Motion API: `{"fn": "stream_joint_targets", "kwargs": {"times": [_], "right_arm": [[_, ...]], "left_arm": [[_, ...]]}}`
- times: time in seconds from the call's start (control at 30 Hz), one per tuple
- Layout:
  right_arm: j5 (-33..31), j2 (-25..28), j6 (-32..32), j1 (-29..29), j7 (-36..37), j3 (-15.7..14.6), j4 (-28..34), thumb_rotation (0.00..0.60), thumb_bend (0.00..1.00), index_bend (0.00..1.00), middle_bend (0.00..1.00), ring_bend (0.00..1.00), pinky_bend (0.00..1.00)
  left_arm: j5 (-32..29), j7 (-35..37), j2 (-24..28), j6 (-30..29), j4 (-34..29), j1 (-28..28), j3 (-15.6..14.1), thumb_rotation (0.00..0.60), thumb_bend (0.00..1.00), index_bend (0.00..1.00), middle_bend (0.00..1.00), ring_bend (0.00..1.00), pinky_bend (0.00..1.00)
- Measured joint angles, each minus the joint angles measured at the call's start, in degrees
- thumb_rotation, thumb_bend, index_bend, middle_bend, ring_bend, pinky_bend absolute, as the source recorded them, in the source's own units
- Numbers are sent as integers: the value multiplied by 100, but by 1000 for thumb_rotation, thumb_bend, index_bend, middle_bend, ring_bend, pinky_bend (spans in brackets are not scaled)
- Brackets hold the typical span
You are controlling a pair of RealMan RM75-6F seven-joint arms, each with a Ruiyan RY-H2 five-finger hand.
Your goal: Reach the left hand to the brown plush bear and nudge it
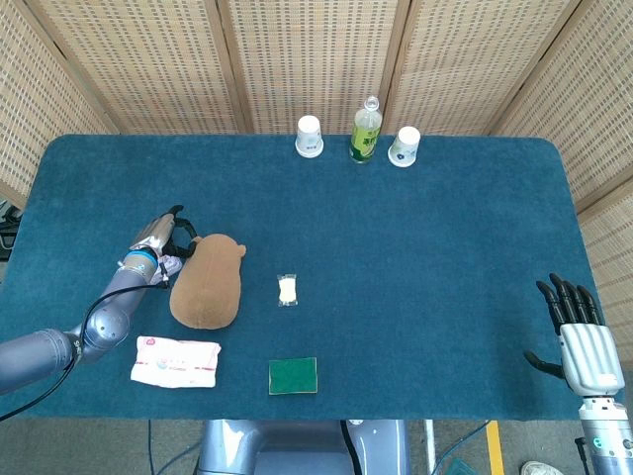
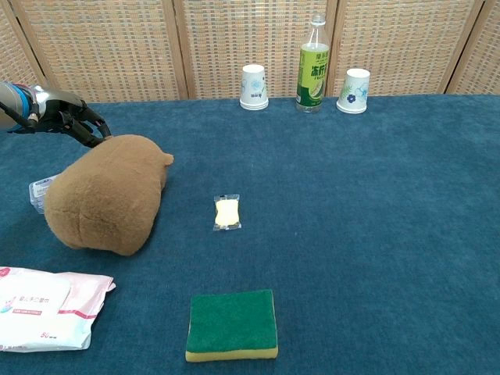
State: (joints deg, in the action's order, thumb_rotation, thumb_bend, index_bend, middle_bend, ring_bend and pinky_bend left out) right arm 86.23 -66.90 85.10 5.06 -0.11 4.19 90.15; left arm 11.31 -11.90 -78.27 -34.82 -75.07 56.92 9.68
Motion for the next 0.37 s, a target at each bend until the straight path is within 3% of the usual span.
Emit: {"fn": "stream_joint_targets", "kwargs": {"times": [0.37], "right_arm": [[-8, 26, 18, 3, 20, 25, 63, 600, 164, 0, 0, 0, 0]], "left_arm": [[77, 94, 92, -25, -115, -7, -24, 600, 508, 550, 0, 0, 0]]}}
